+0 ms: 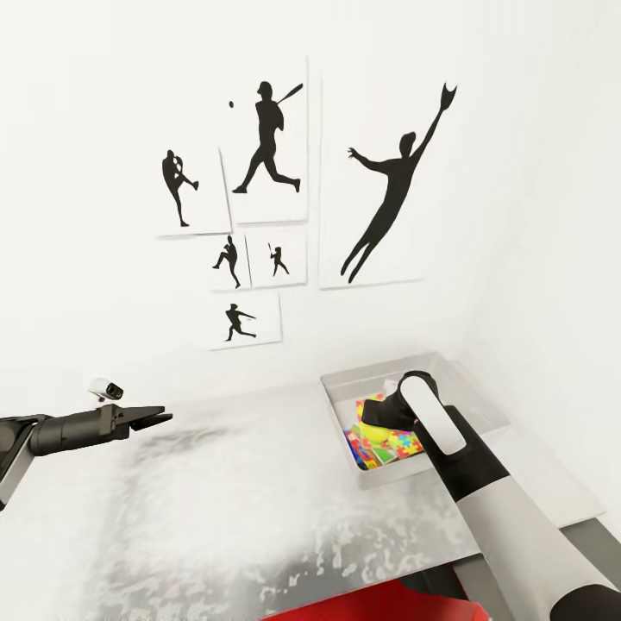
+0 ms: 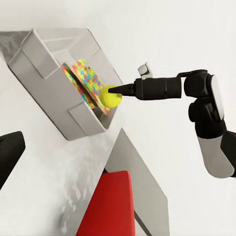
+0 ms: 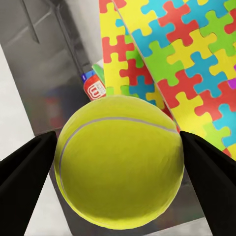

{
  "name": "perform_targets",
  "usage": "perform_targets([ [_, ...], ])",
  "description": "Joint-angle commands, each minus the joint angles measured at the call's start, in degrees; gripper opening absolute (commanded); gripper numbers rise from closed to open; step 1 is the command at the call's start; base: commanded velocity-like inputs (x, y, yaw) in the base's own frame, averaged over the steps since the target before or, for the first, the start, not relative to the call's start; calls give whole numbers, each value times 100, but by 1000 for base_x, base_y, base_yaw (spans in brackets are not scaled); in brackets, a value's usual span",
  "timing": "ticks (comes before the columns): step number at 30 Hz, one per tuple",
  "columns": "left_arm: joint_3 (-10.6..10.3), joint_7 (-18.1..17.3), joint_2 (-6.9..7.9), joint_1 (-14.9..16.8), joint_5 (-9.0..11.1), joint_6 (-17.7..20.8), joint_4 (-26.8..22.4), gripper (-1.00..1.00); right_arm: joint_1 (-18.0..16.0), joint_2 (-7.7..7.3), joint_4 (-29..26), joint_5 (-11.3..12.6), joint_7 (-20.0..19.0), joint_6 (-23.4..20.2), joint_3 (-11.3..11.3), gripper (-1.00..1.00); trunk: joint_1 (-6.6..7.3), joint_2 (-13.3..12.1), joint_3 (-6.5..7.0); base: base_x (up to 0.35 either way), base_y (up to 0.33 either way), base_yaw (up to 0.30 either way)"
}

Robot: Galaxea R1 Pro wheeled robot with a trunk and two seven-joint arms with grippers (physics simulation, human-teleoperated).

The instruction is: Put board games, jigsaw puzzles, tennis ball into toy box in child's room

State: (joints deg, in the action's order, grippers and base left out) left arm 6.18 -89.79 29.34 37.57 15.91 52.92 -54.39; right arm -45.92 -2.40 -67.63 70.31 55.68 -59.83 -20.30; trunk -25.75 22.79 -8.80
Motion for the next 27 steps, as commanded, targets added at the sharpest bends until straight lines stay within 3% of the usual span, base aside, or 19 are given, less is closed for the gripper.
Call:
perform_targets([
  [1, -3, -21, 2, 4, 0, 61, -1, 100, -7, -5, -5, 53, 57, -17, -13, -100, -4, 13, -13, 0, 0, 0],
  [13, -3, -21, 2, 4, 0, 61, 6, 100, -5, 1, 64, 53, 57, -17, -2, -100, -4, 13, -14, 0, 0, 0],
  [14, -3, -21, 2, 4, 0, 61, 7, 100, -5, 2, 71, 53, 57, -17, -1, 100, -4, 13, -14, 0, 0, 0],
  [27, -3, -21, 0, 4, -1, 61, 8, 100, -5, -6, 109, 59, 57, -17, 20, 100, -4, 13, -14, 0, 0, 0],
])
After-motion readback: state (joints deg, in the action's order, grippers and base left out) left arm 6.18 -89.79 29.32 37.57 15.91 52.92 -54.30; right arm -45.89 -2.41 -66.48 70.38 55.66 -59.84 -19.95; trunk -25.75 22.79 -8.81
